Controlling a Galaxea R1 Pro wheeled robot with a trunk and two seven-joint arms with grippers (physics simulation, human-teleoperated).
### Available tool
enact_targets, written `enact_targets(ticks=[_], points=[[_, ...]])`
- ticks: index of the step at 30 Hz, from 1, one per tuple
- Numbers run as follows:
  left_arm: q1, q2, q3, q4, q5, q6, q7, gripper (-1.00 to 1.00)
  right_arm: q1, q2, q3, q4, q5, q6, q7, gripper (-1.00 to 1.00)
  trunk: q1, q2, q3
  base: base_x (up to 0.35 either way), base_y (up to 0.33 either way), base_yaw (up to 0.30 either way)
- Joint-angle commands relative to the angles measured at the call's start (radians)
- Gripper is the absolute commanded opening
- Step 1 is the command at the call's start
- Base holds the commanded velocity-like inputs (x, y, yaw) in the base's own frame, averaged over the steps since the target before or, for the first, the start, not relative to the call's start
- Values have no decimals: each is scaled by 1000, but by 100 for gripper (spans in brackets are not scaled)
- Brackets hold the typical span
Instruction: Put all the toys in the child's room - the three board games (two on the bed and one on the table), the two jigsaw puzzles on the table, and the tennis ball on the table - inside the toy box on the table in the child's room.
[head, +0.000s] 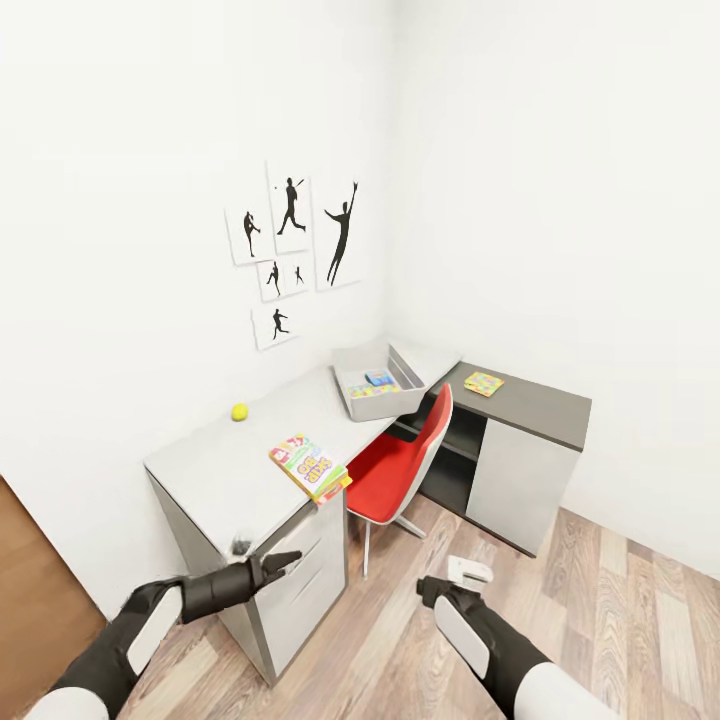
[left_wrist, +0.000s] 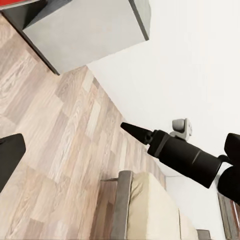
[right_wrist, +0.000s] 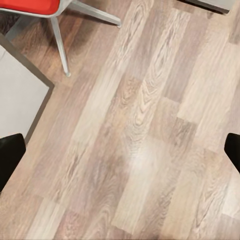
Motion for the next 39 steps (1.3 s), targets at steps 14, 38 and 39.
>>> enact_targets(ticks=[14,38,39], points=[[15,-139,36,7,14,-210,88,100,-13,-9,-92,-2,-10,-2,-2,100,1,-2,-2,0,0,0],[121,-269,99,42,272,-593,126,100,-15,-8,-235,0,-6,-177,56,100,1,-2,-2,0,0,0],[126,-272,99,45,291,-595,128,100,-15,-9,-235,0,-5,-177,57,100,1,-2,-2,0,0,0]])
